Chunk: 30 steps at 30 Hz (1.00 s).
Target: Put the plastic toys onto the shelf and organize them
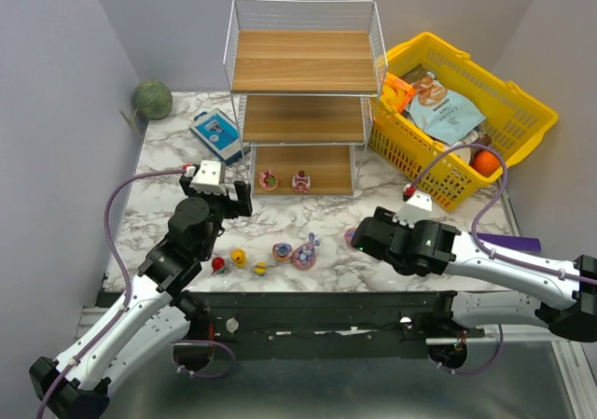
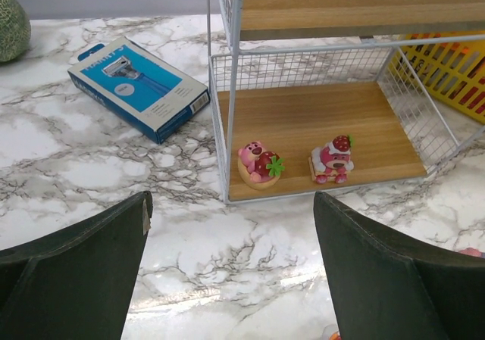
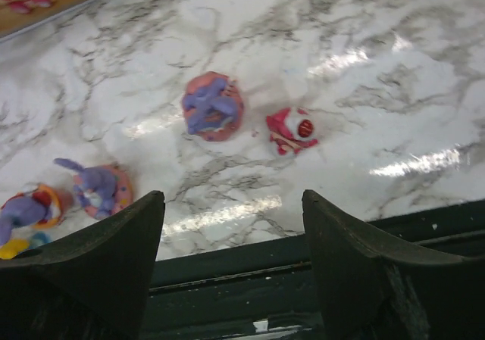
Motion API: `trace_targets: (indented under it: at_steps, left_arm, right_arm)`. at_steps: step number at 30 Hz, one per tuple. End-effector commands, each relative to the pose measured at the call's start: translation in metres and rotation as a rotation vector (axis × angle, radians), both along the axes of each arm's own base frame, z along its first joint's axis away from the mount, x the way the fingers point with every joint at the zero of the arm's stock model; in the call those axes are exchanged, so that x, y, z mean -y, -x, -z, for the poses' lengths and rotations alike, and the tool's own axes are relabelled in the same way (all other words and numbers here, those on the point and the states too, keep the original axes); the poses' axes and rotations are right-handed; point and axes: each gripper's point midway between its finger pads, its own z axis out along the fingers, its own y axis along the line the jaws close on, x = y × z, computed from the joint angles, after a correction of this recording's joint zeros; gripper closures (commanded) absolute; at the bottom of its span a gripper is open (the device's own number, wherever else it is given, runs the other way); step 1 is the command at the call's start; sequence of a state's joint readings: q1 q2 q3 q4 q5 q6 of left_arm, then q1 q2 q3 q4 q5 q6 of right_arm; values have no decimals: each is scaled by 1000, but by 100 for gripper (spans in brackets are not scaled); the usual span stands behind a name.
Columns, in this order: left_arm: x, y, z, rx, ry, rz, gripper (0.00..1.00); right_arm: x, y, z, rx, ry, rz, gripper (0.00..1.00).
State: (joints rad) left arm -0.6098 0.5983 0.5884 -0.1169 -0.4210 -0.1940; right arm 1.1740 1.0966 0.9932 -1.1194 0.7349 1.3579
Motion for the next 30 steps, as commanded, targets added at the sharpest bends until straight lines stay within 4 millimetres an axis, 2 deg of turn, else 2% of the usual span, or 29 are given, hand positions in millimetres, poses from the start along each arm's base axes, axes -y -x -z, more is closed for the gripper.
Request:
trace_targets:
  at_steps: [1,3,6,10,17,23,30]
  left_arm:
    - [0,-2,-3,21,-12,7,4]
    - [0,-1,-3,20,-12,10,4]
    - [1,-1,-3,19,-7,14,4]
    - [2,-2,-2,10,-13,13,4]
    - [-3,-1,-3,10,-20,-3,4]
    - [-4,0,-2,7,-17,-7,4]
    - [3,0,-2,-7,-13,24,4]
  right_arm:
    - [69,18,35,-62,72,282,21]
    - [53,15,43,-73,-21,256,25]
    - [56,17,55,-98,-71,277,28]
    - [59,9,61,-98,-54,264,28]
    - [36,-7,72,-112,-53,193,28]
    - [31,-13,87,-149,-22,171,28]
    - [34,-19,103,-152,-2,163,36]
